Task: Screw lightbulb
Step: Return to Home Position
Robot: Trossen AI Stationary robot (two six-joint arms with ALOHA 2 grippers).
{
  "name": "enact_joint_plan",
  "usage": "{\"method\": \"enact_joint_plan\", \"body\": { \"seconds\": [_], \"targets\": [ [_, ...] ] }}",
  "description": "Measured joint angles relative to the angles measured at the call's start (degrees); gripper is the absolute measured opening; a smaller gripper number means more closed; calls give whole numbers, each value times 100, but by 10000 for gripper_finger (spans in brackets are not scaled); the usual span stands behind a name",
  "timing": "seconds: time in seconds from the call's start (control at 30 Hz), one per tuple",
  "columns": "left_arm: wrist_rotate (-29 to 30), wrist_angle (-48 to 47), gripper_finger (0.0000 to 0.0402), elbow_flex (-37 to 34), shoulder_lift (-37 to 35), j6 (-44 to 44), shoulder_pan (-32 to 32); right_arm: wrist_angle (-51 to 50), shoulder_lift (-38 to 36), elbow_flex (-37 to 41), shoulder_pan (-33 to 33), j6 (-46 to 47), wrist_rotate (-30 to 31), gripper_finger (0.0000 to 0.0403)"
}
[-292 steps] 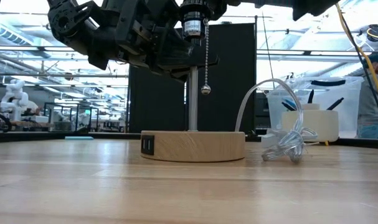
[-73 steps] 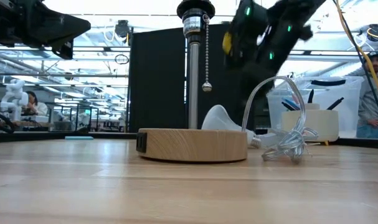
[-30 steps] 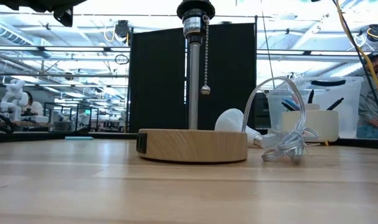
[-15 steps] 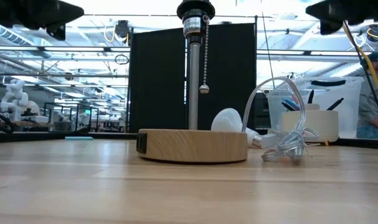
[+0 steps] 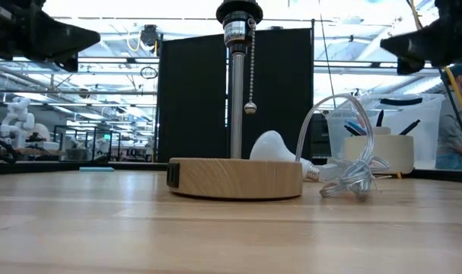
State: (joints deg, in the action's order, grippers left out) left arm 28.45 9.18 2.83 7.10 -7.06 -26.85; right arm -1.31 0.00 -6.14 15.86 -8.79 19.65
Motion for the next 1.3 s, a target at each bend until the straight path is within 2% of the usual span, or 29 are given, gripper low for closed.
{"method": "enact_joint_plan", "body": {
  "seconds": [0.27,0.37,0.57,0.83,1.1,1.3],
  "targets": [
    [-293,331,0,-236,1,10,138,215,5,396,-2,220,-141,0],
    [-676,399,0,-236,-5,-93,284,551,7,543,-4,239,-484,0],
    [-1545,299,0,-236,-1,169,707,550,9,534,-67,264,-506,0],
    [-2443,194,0,-236,-1,349,1357,441,9,532,-301,297,-828,0],
    [-2932,34,0,-236,-1,398,1972,346,9,530,-651,277,-1345,0],
    [-2949,-111,0,-236,-1,499,2270,331,11,530,-862,296,-1400,0]
  ]
}}
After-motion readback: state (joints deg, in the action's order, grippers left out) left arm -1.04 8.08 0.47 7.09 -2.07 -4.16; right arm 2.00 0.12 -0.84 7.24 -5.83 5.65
